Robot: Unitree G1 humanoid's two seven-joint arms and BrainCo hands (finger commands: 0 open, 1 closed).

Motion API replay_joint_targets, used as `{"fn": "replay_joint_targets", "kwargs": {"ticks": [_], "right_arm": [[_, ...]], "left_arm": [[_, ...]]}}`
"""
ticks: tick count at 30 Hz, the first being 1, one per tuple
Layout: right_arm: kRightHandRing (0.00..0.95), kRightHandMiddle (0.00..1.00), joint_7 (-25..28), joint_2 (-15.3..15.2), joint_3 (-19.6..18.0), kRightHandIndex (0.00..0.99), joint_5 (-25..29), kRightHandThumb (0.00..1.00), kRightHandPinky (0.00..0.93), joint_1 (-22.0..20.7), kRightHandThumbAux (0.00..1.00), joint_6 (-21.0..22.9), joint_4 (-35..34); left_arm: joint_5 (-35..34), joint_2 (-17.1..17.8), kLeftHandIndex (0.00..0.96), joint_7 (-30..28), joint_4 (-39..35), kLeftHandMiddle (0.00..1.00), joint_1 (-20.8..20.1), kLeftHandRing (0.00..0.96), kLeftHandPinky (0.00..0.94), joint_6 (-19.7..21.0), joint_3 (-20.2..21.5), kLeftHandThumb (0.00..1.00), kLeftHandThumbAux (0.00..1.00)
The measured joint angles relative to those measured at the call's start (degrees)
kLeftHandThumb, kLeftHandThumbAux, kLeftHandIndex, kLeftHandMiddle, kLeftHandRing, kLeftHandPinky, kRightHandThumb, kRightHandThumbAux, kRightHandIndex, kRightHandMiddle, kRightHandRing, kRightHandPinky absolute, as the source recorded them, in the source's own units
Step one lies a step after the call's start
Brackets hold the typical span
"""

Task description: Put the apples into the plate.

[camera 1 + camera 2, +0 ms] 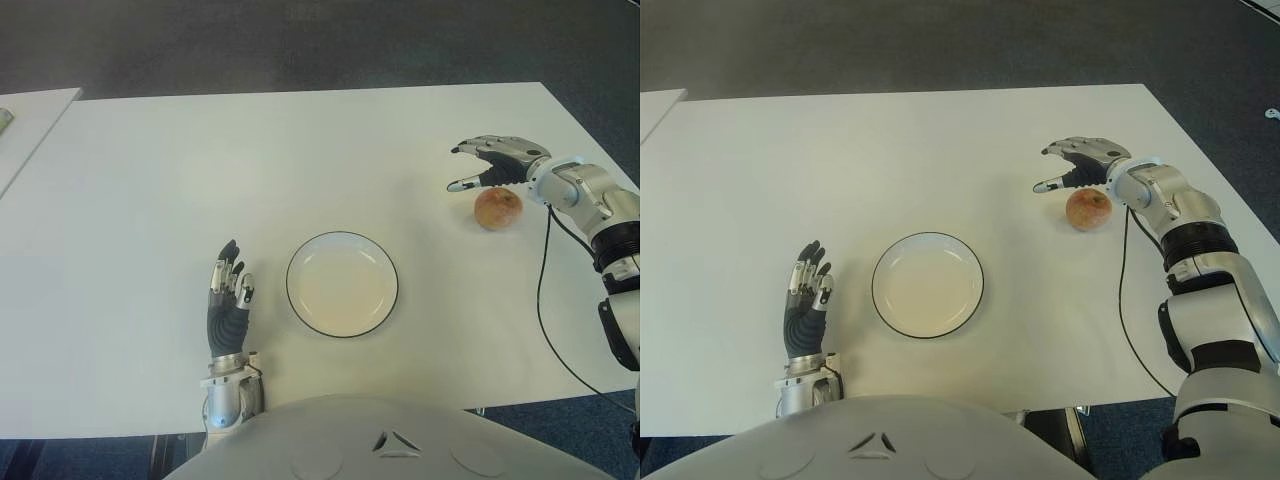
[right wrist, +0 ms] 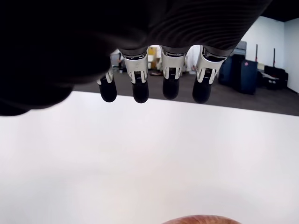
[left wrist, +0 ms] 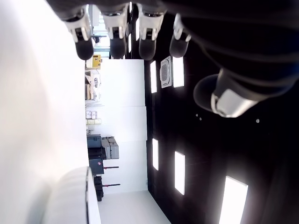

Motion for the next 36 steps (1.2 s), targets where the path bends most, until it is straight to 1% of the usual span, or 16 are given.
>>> {"fn": "replay_joint_targets", "kwargs": {"ticks": [12, 25, 33, 36], "right_arm": [[0.000, 0.000, -1.3, -0.5, 0.1, 0.000, -0.3, 0.130, 0.000, 0.0, 0.192, 2.0, 2.1], [0.000, 0.000, -3.6, -0.8, 0.7, 0.000, -1.4, 0.141, 0.000, 0.0, 0.219, 3.3, 6.4], [0.000, 0.000, -5.6, -0.6, 1.0, 0.000, -1.5, 0.162, 0.000, 0.1, 0.232, 4.0, 8.8], [0.000, 0.000, -7.1, 0.1, 1.4, 0.000, -1.6, 0.163, 0.000, 0.1, 0.233, 4.5, 10.3]], "left_arm": [[-1.6, 0.2, 0.000, -1.9, 0.3, 0.007, 0.1, 0.000, 0.011, -0.5, 0.0, 0.000, 0.490], [-2.2, 0.4, 0.000, -4.2, 0.4, 0.002, 0.3, 0.000, 0.006, -1.5, 0.0, 0.000, 0.512], [-2.2, 0.5, 0.000, -5.0, 0.6, 0.000, 0.4, 0.000, 0.006, -2.1, 0.1, 0.000, 0.516], [-2.6, 0.6, 0.000, -5.3, 0.7, 0.000, 0.3, 0.000, 0.002, -2.3, 0.1, 0.000, 0.514]]}}
